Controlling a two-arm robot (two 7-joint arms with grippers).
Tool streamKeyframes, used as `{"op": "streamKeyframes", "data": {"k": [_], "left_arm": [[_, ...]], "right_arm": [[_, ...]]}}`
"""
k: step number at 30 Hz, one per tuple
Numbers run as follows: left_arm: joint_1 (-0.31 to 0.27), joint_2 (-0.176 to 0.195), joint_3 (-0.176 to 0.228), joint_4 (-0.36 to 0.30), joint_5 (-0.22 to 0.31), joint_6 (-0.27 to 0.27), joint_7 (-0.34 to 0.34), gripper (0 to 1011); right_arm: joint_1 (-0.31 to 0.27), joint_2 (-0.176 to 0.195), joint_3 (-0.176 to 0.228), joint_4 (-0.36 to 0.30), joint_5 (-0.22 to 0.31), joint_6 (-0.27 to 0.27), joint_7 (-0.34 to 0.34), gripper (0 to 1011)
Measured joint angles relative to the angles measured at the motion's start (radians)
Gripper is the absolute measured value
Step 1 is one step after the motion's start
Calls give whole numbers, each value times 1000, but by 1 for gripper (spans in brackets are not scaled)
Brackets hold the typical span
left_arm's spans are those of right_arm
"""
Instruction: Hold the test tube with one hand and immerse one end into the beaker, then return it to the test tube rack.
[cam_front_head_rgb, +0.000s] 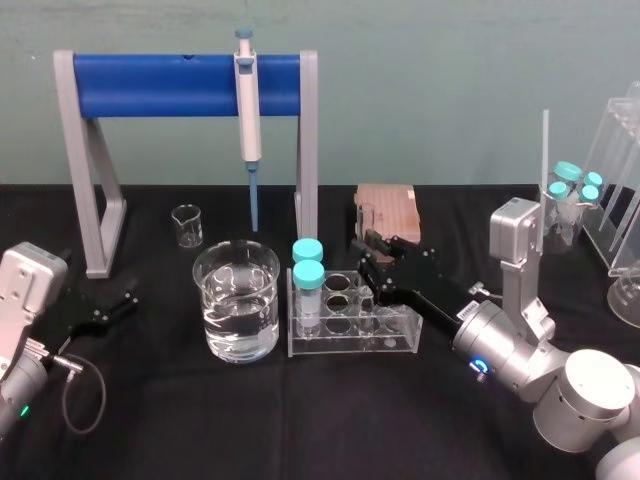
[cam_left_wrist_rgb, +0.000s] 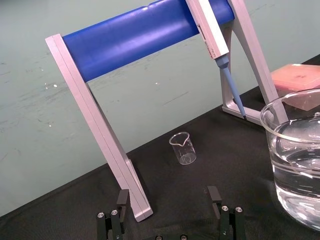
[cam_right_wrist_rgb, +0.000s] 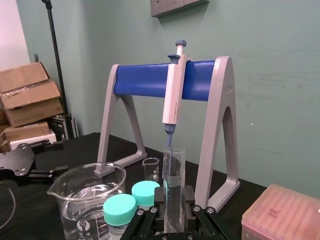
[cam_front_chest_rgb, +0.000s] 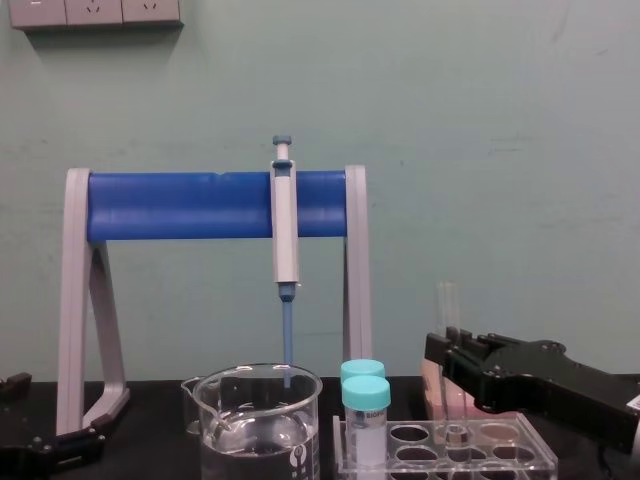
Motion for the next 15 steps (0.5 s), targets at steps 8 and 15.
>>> {"op": "streamKeyframes", "data": {"k": [8, 15], "left_arm": [[0, 0, 0, 0, 0, 0, 0, 1000], [0, 0, 0, 0, 0, 0, 0, 1000]], "right_arm": [[1, 2, -3, 1, -3, 5, -1, 228], [2, 5, -7, -3, -17, 8, -8, 228]]}}
